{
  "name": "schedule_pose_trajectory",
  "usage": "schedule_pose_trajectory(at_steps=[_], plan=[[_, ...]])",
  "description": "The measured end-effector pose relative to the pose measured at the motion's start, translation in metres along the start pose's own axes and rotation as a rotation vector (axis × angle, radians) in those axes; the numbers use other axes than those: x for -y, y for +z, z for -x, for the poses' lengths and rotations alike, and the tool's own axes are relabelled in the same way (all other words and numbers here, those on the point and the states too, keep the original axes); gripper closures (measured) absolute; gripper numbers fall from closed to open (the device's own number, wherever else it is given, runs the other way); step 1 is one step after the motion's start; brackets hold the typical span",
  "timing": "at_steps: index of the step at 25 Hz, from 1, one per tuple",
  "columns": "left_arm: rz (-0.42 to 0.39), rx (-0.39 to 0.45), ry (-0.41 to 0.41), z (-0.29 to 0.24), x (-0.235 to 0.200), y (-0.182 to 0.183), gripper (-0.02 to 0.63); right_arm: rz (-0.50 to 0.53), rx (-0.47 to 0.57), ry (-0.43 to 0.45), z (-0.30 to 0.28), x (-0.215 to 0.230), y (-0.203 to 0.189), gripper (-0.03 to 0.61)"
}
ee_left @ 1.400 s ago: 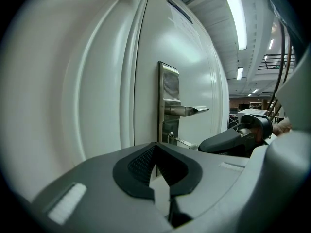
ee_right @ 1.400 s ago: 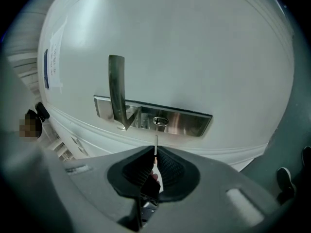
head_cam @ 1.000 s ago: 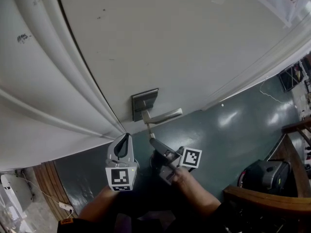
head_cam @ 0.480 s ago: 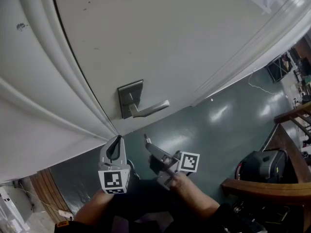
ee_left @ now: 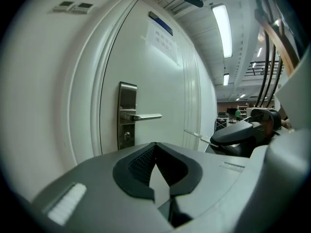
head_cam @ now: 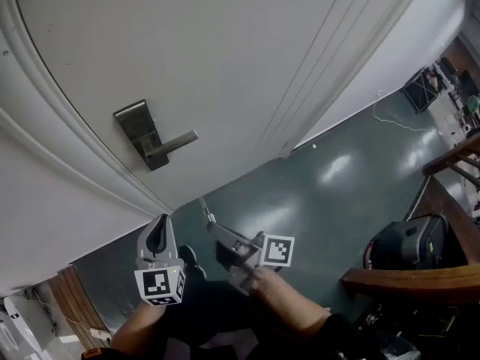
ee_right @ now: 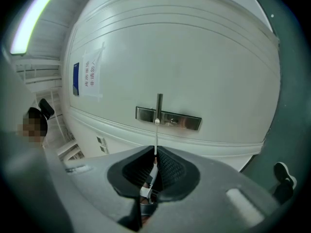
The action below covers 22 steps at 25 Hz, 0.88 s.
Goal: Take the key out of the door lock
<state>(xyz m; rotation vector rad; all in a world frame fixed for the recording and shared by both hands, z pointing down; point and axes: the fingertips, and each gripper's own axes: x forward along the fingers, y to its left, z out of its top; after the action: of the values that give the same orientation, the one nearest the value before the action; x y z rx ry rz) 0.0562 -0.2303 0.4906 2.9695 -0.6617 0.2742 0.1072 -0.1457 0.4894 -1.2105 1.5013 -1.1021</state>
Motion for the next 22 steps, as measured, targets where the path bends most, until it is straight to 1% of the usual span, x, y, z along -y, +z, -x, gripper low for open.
schedule_pose_trajectory(at_steps=[3,6,10,14,18,22], plan=[[-0.015,0.006,0.027,0.022,0.027,0.001,0.595,0.000,-0.008,0.033,0.028,-0.010,-0.005,0.565],[-0.018,0.015,0.070,0.051,0.050,0.002,0.595,-0.014,-0.028,0.039,0.059,-0.017,-0.013,0.566],[-0.011,0.009,0.100,0.080,0.074,-0.002,0.595,-0.033,-0.035,0.052,0.091,-0.030,-0.026,0.566],[-0.005,0.004,0.108,0.102,0.084,-0.005,0.595,-0.033,-0.037,0.044,0.110,-0.039,-0.043,0.566],[0.000,0.004,0.099,0.122,0.087,-0.010,0.595,-0.035,-0.021,0.055,0.118,-0.049,-0.059,0.566],[0.019,-0.002,0.089,0.146,0.086,-0.016,0.595,-0.040,-0.009,0.033,0.125,-0.053,-0.083,0.566]])
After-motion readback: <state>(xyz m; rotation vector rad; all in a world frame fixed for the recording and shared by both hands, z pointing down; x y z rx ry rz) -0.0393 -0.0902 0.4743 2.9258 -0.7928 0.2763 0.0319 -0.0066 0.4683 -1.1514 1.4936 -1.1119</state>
